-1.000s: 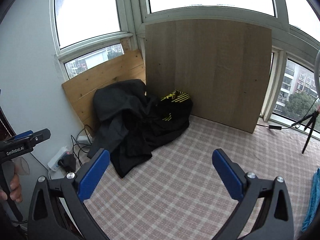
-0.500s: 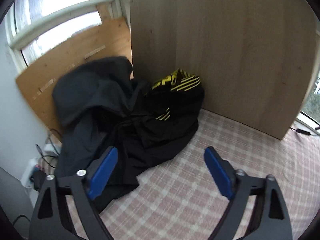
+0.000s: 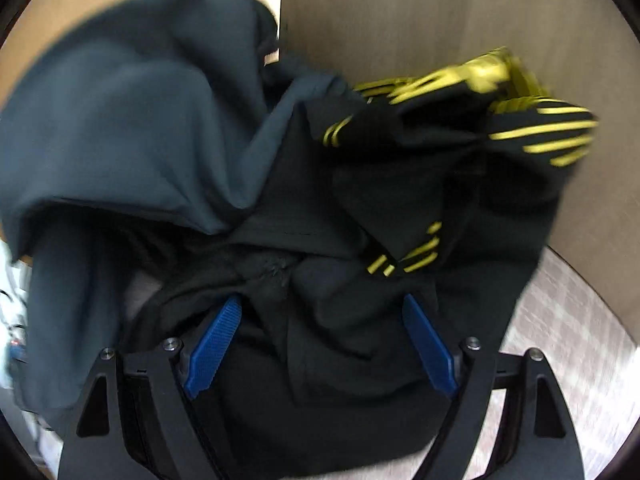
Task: Fold clothes
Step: 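Grasp the black yellow-striped shorts from the pile with the right gripper, then pull the shorts out with the right gripper while the left gripper grasps the waistband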
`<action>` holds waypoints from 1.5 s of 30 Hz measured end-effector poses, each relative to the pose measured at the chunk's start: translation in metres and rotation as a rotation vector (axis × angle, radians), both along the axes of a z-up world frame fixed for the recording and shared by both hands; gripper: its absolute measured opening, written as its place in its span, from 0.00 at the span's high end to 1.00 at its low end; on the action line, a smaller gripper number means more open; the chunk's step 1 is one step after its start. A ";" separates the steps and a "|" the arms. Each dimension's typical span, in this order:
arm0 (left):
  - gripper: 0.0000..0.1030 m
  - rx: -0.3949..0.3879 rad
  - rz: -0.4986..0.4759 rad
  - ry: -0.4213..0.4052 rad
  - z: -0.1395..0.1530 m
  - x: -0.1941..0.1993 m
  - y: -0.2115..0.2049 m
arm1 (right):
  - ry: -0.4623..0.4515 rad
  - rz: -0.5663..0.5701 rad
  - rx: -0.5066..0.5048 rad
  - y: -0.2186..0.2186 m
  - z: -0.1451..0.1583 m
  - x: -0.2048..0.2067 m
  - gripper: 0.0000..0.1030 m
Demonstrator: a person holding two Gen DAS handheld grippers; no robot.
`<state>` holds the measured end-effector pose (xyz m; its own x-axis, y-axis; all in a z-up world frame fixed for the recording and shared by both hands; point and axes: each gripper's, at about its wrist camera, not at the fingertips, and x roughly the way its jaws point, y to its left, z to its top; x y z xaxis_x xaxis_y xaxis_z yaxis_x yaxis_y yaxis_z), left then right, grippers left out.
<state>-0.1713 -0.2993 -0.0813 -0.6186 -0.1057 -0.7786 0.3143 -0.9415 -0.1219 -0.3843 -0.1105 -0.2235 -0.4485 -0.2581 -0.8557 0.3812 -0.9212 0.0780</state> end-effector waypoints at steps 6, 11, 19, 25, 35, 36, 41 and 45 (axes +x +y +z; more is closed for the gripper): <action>0.08 -0.022 -0.021 0.006 0.003 -0.001 0.004 | -0.030 0.012 -0.104 0.026 0.019 0.009 0.91; 0.08 -0.020 -0.073 0.031 0.013 0.005 0.015 | 0.063 -0.124 -0.196 0.129 0.087 0.097 0.92; 0.08 -0.007 -0.280 0.008 0.011 0.004 0.069 | 0.101 -0.455 -0.172 0.299 0.136 0.237 0.95; 0.08 -0.021 -0.372 -0.004 0.014 0.011 0.092 | 0.078 -0.449 0.063 0.296 0.107 0.259 0.60; 0.08 -0.045 -0.315 -0.015 0.006 0.049 0.057 | -0.067 -0.564 -0.067 0.311 0.080 0.285 0.54; 0.08 -0.034 -0.302 -0.030 0.001 0.050 0.052 | -0.088 -0.554 -0.067 0.306 0.076 0.281 0.54; 0.08 -0.043 -0.293 -0.055 -0.007 0.062 0.041 | -0.138 -0.479 -0.125 0.263 0.069 0.266 0.43; 0.08 -0.030 -0.311 -0.053 -0.007 0.064 0.042 | -0.134 -0.396 0.103 0.218 0.045 0.245 0.34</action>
